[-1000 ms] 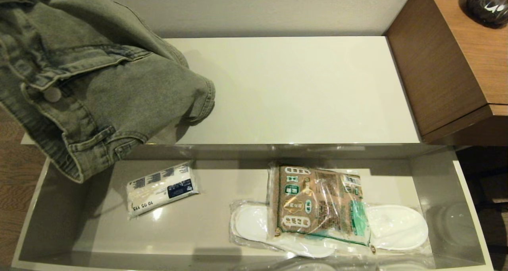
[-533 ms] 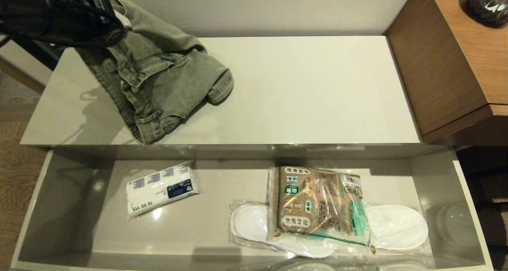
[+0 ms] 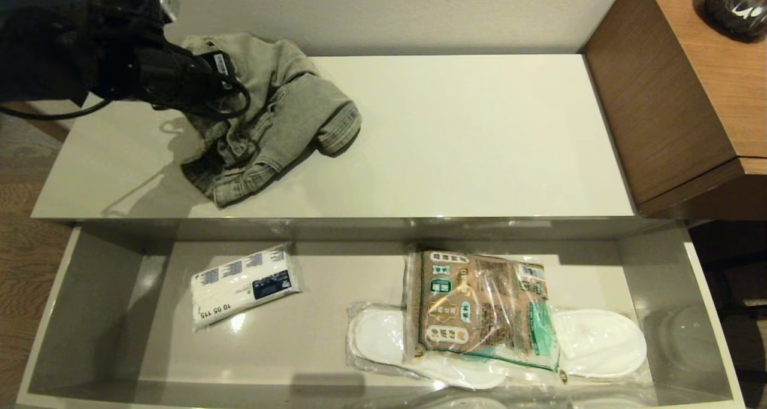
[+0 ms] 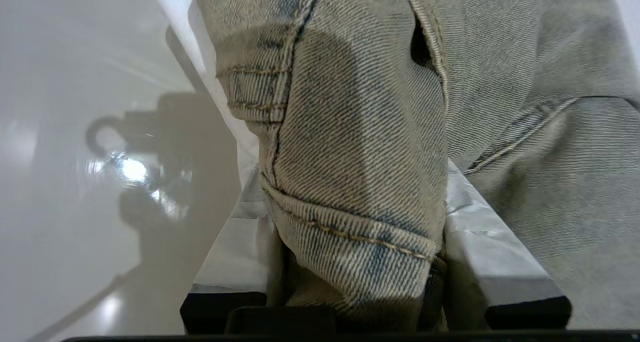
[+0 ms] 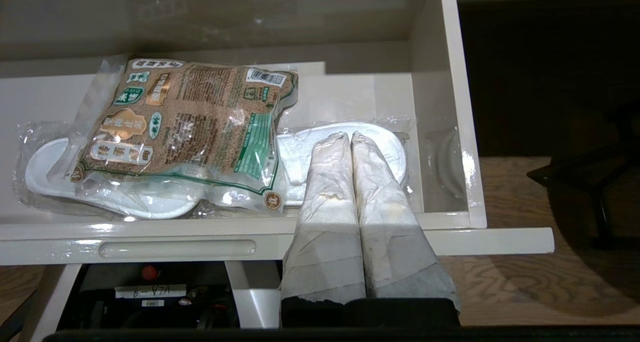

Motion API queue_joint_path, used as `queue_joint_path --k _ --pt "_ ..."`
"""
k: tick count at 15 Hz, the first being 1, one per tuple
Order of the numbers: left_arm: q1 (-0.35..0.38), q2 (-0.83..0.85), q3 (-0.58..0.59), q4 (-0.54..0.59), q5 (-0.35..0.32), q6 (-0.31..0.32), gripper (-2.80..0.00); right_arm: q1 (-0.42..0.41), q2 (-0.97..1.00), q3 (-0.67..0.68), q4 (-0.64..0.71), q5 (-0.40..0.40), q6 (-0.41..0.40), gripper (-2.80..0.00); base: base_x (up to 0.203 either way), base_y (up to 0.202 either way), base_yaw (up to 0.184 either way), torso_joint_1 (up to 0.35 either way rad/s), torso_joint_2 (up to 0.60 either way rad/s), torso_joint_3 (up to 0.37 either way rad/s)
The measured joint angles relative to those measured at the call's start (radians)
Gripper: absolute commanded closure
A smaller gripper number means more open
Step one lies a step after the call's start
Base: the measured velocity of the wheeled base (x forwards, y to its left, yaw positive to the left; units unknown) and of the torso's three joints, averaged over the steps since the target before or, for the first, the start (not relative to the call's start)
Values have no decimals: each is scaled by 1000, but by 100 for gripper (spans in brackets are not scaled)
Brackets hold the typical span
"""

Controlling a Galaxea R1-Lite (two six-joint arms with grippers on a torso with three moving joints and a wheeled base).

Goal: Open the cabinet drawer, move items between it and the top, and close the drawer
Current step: Place the shorts on the table

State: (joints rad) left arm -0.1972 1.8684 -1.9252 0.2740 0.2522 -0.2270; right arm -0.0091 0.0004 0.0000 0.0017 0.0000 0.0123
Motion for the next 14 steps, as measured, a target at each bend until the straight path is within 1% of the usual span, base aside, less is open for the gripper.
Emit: queue_joint_path --k 1,2,3,7,11,14 --pt "-1 12 -1 1 3 0 0 0 0 0 0 0 0 0 0 0 0 0 0 0" --pt "-1 20 -2 -1 19 4 -280 0 0 0 0 0 0 0 0 0 0 0 0 0" --pt "-1 24 -2 1 36 7 -280 0 0 0 0 0 0 0 0 0 0 0 0 0" --pt "-4 16 -1 6 33 10 -280 0 0 0 0 0 0 0 0 0 0 0 0 0" --pt "-26 -25 -2 7 33 10 -280 0 0 0 0 0 0 0 0 0 0 0 0 0" --pt "-29 -54 1 19 33 10 -280 0 0 0 0 0 0 0 0 0 0 0 0 0"
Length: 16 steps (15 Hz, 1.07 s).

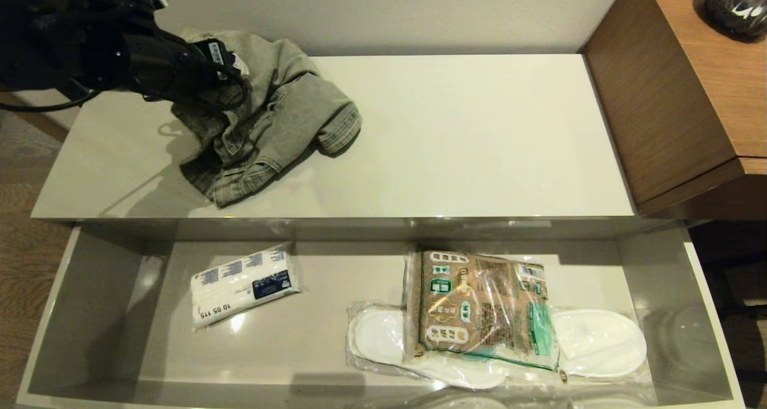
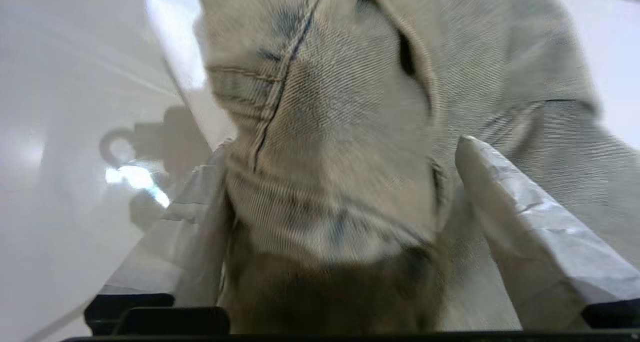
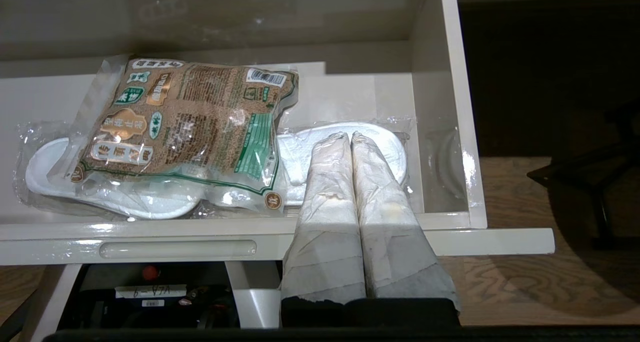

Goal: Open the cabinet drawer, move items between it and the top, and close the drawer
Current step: Place the shorts on the table

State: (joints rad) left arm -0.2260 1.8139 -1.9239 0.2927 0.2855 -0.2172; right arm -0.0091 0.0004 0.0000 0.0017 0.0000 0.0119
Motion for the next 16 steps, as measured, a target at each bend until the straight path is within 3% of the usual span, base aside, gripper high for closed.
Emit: queue_joint_path --k 4,9,10,13,16 --pt "-14 -139 47 79 -1 0 -280 0 0 0 0 0 0 0 0 0 0 0 0 0" --pt "-30 -237 102 91 -2 1 -280 0 0 0 0 0 0 0 0 0 0 0 0 0" --pt "-37 -250 115 111 -2 2 0 0 0 0 0 0 0 0 0 0 0 0 0 0" --pt "-64 -385 226 219 -1 9 0 0 0 0 0 0 0 0 0 0 0 0 0 0" --pt "-64 -584 414 344 0 27 0 0 0 0 0 0 0 0 0 0 0 0 0 0"
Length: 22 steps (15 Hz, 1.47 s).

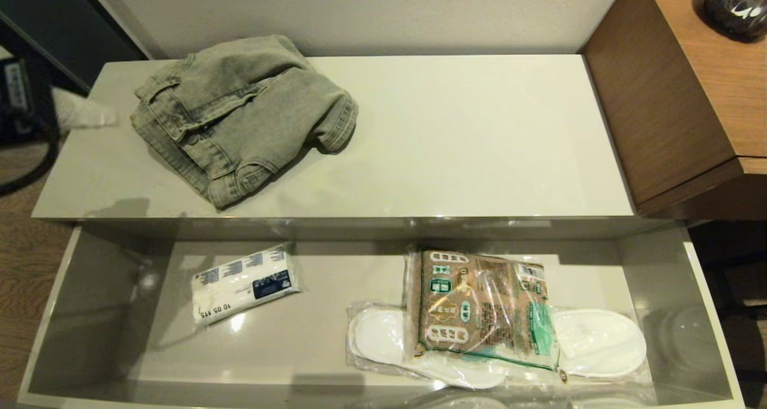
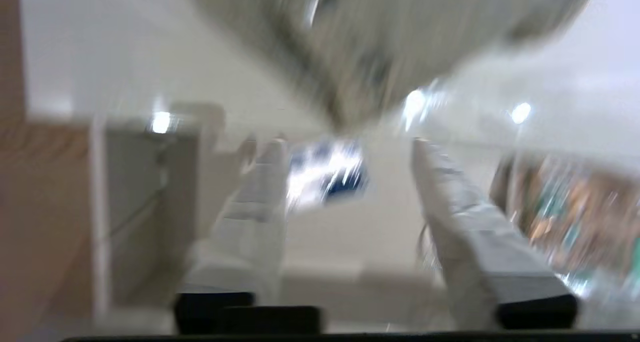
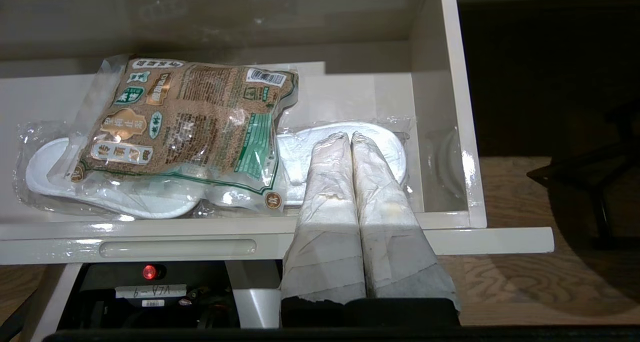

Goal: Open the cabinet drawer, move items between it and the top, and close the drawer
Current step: Close the drawer

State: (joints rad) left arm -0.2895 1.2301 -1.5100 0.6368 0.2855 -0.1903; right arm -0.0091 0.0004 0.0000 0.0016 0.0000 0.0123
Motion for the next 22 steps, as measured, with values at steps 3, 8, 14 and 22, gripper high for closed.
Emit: queue_joint_path --k 3,8,14,22 --pt "70 -207 201 84 0 27 0 0 0 0 0 0 0 0 0 0 0 0 0 0" --pt "131 -375 326 156 -9 49 0 0 0 0 0 0 0 0 0 0 0 0 0 0" --pt "137 -780 568 399 -46 35 0 0 0 0 0 0 0 0 0 0 0 0 0 0" --pt "208 -957 551 649 -217 -25 0 0 0 0 0 0 0 0 0 0 0 0 0 0"
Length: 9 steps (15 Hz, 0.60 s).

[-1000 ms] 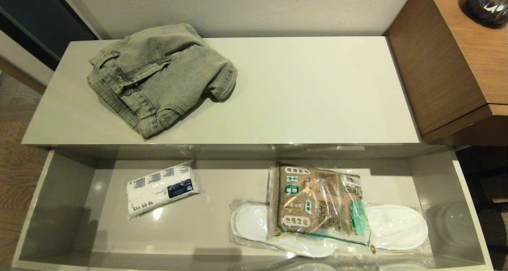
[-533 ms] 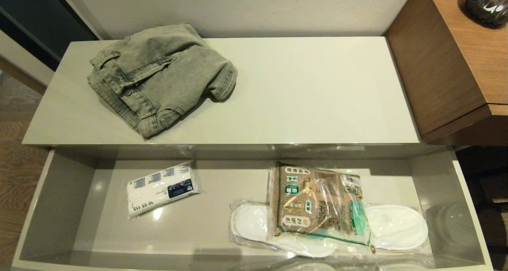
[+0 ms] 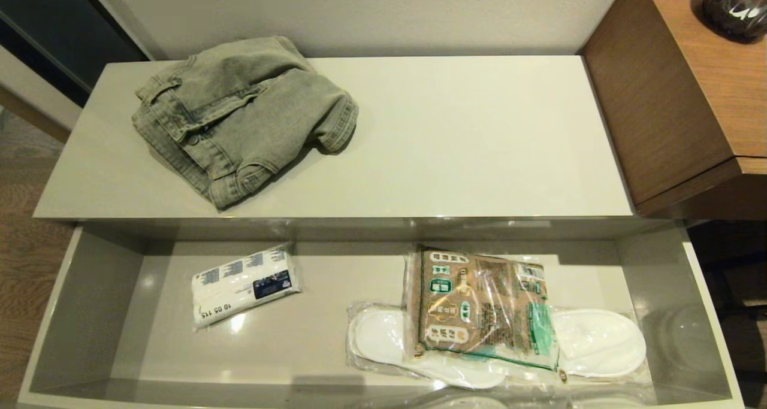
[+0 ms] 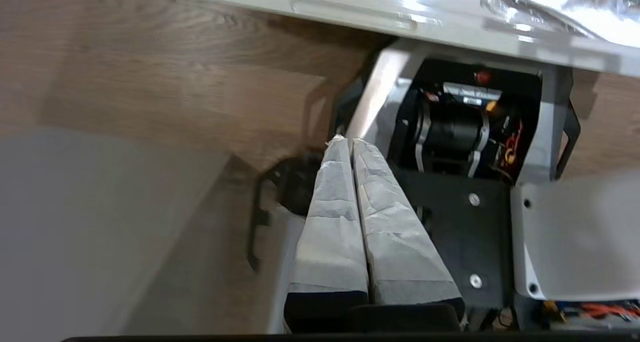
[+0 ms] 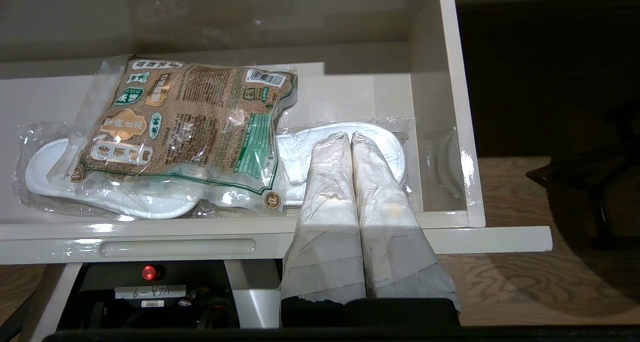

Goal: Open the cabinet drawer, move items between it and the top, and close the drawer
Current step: Close the drawer

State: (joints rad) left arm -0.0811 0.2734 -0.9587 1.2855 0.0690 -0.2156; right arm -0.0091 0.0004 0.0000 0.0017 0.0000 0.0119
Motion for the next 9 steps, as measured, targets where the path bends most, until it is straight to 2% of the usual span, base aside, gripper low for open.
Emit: queue_joint_path --k 3,6,7,9 --pt "66 -90 57 8 -73 135 0 0 0 0 0 0 0 0 0 0 0 0 0 0" --pt "81 -212 153 -99 -92 271 0 0 0 0 0 0 0 0 0 0 0 0 0 0" --pt "81 -235 190 -173 -91 293 0 0 0 0 0 0 0 0 0 0 0 0 0 0" --pt "83 -259 259 -314 -79 299 0 0 0 0 0 0 0 0 0 0 0 0 0 0"
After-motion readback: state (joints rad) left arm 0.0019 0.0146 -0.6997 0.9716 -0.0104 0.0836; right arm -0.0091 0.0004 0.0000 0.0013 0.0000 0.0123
